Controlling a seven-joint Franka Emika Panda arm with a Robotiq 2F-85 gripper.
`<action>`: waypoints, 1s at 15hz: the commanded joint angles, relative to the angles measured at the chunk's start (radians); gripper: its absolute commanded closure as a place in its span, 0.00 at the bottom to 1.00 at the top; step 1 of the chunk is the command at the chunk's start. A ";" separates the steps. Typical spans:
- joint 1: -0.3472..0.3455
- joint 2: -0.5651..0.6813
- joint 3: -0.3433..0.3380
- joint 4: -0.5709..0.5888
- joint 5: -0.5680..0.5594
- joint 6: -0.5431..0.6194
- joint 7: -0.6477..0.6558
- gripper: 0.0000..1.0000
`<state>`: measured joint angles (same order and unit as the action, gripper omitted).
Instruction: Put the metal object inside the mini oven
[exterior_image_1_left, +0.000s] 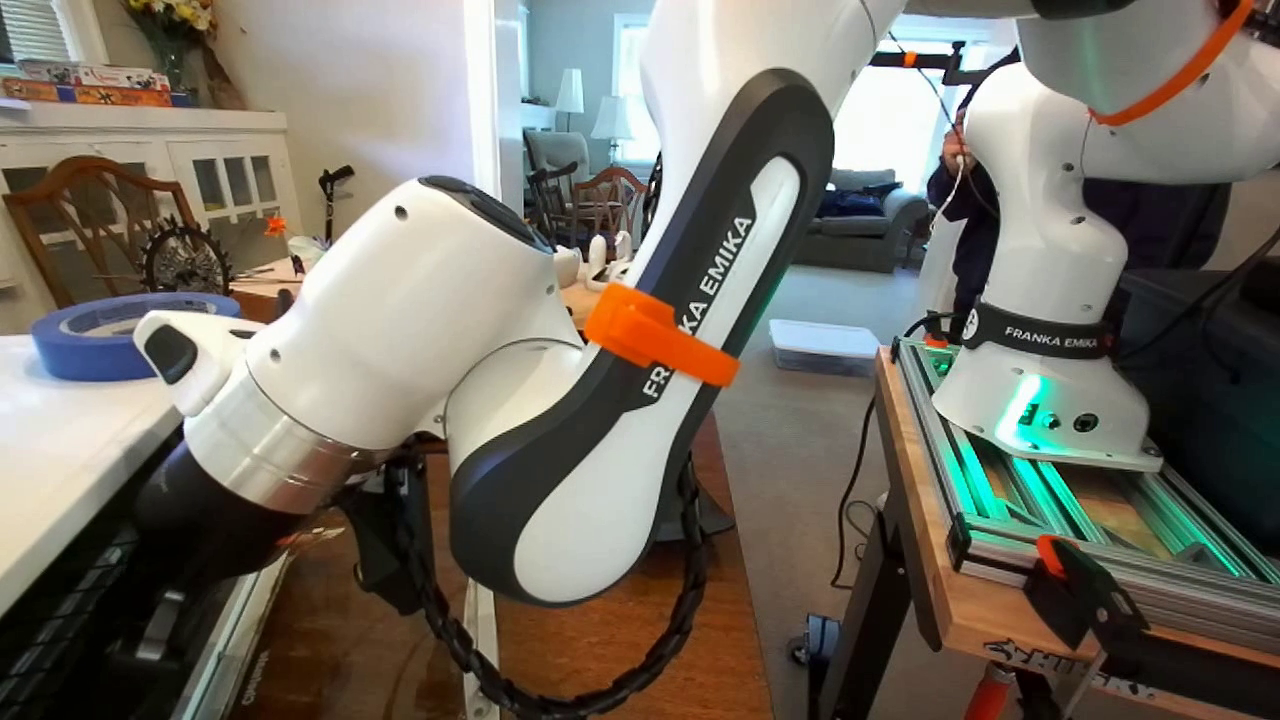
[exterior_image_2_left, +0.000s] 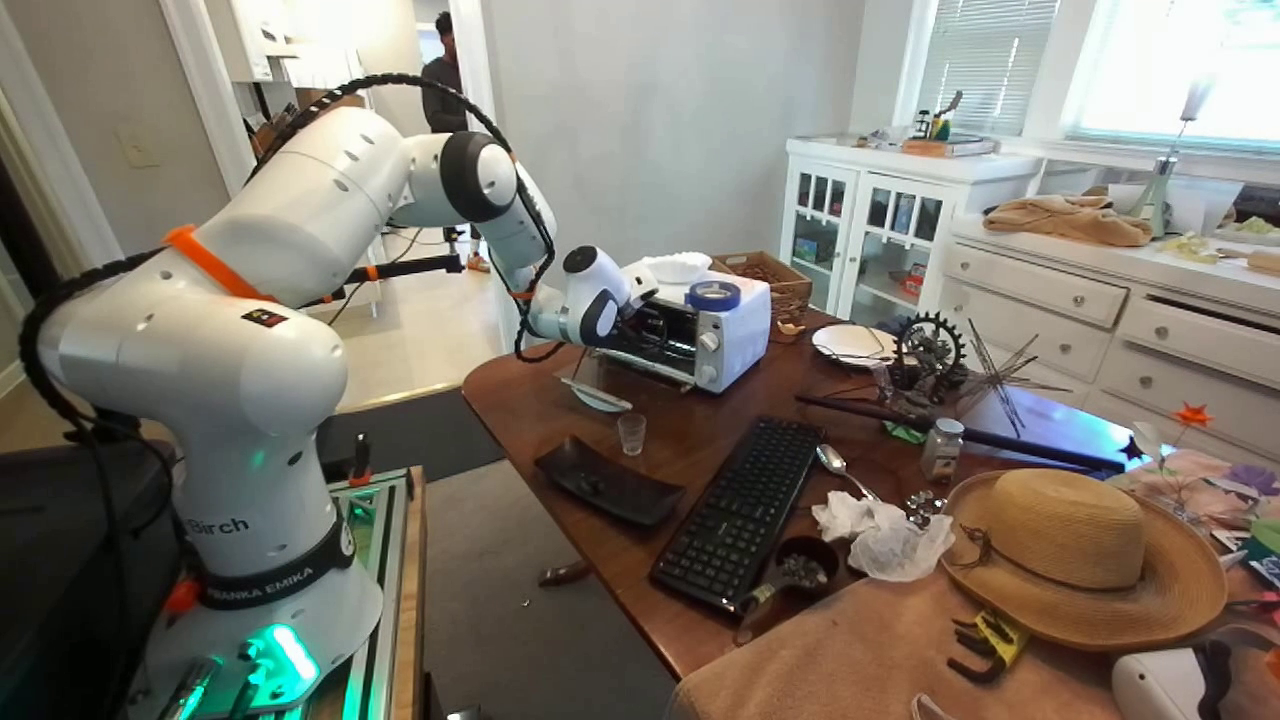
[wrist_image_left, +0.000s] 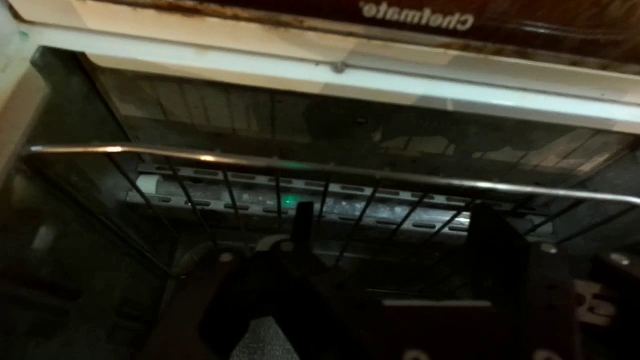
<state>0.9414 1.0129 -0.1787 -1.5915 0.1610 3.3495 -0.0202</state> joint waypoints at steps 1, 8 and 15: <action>0.016 0.015 -0.012 0.008 -0.011 0.058 0.020 0.00; 0.148 -0.058 -0.046 -0.208 0.204 0.344 -0.020 0.00; 0.463 -0.261 -0.238 -0.605 0.805 0.417 -0.173 0.00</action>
<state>1.3055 0.9052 -0.3836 -1.9999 0.7702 3.8209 -0.0842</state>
